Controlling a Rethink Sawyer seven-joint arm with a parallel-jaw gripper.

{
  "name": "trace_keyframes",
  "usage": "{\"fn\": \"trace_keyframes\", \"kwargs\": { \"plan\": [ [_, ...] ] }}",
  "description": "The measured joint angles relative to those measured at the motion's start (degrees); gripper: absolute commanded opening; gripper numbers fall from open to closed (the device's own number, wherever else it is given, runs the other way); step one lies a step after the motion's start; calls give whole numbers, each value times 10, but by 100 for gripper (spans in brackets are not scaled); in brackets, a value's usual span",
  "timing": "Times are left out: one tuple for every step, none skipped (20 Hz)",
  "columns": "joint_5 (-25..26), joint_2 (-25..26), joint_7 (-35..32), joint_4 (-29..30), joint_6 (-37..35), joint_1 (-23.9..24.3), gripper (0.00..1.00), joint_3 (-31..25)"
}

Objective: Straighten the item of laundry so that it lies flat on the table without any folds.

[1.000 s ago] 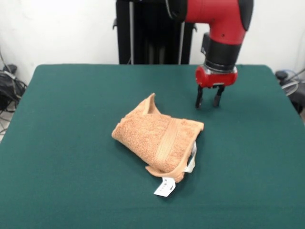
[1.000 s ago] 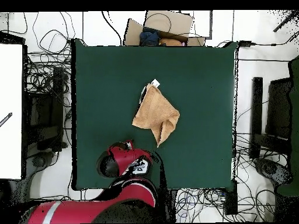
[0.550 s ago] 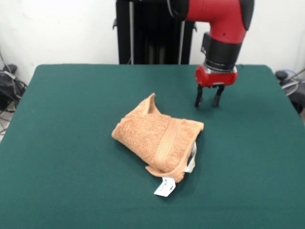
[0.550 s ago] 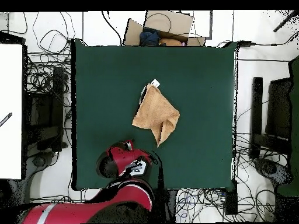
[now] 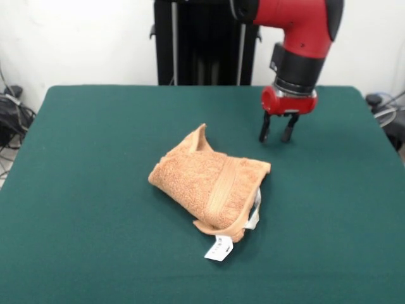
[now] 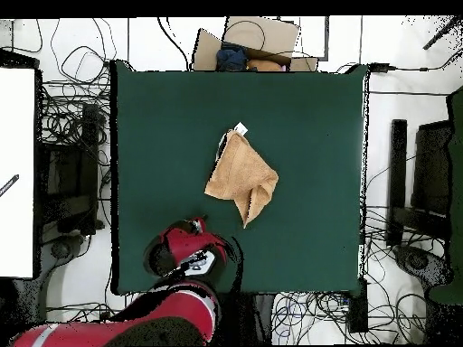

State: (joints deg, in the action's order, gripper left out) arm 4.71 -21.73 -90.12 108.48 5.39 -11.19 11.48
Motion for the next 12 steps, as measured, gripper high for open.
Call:
{"fn": "trace_keyframes", "kwargs": {
  "plan": [
    [-7, 3, 0, -2, 1, -10, 100, 7],
    [-11, 5, 0, -2, 1, -16, 100, 12],
    [-14, 5, 0, -3, 2, -19, 100, 14],
    [-19, 7, 0, -3, 3, -26, 100, 20],
    [-26, 9, 0, -3, 4, -34, 100, 25],
    [-28, 10, 0, -4, 4, -36, 100, 27],
    [-29, 10, 0, -4, 4, -37, 100, 28],
    [-30, 11, 0, -4, 3, -37, 100, 28],
    [-31, 11, 0, -4, 3, -37, 100, 29],
    [-32, 11, 0, -4, 3, -37, 100, 29],
    [-32, 11, 0, -4, 3, -37, 100, 29],
    [-32, 11, 0, -4, 3, -37, 100, 29]
  ]
}}
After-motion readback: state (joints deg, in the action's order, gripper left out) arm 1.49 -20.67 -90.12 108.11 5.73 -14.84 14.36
